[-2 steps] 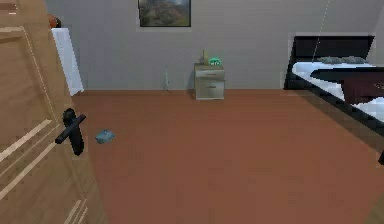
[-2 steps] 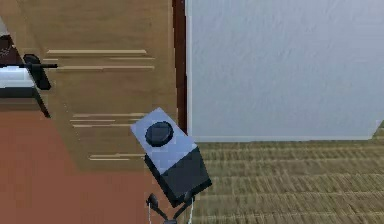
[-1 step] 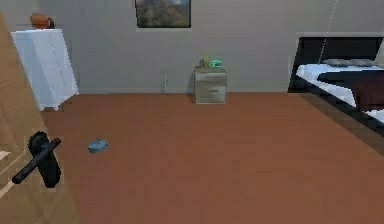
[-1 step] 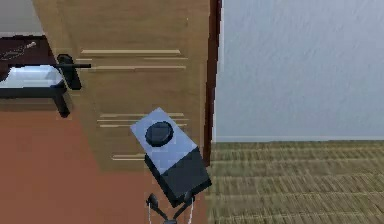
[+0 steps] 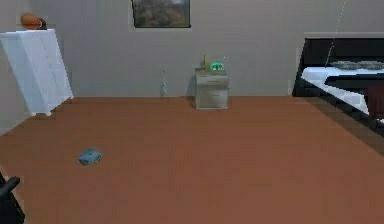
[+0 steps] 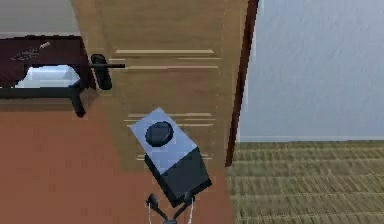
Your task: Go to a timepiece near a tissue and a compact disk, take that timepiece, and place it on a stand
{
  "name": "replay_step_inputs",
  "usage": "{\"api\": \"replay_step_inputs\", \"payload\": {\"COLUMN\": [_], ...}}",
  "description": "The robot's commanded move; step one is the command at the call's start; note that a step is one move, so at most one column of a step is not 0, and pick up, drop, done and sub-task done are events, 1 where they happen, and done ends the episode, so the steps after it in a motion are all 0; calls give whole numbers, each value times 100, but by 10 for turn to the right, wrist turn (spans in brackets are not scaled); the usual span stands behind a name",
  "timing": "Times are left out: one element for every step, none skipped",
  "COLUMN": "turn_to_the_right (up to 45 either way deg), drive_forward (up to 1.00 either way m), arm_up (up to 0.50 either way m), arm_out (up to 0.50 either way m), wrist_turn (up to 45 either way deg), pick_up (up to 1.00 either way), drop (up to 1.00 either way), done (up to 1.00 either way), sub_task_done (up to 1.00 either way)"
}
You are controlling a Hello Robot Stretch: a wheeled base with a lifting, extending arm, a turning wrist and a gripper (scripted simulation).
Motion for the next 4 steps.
{"api": "replay_step_inputs", "payload": {"turn_to_the_right": [450,420,0,-450], "drive_forward": [0,0,10,0], "arm_up": [0,0,0,0], "arm_out": [0,0,0,0], "wrist_turn": [0,0,0,0], "pick_up": [0,0,0,0], "drop": [0,0,0,0], "done": [0,0,0,0], "sub_task_done": [0,0,0,0]}}
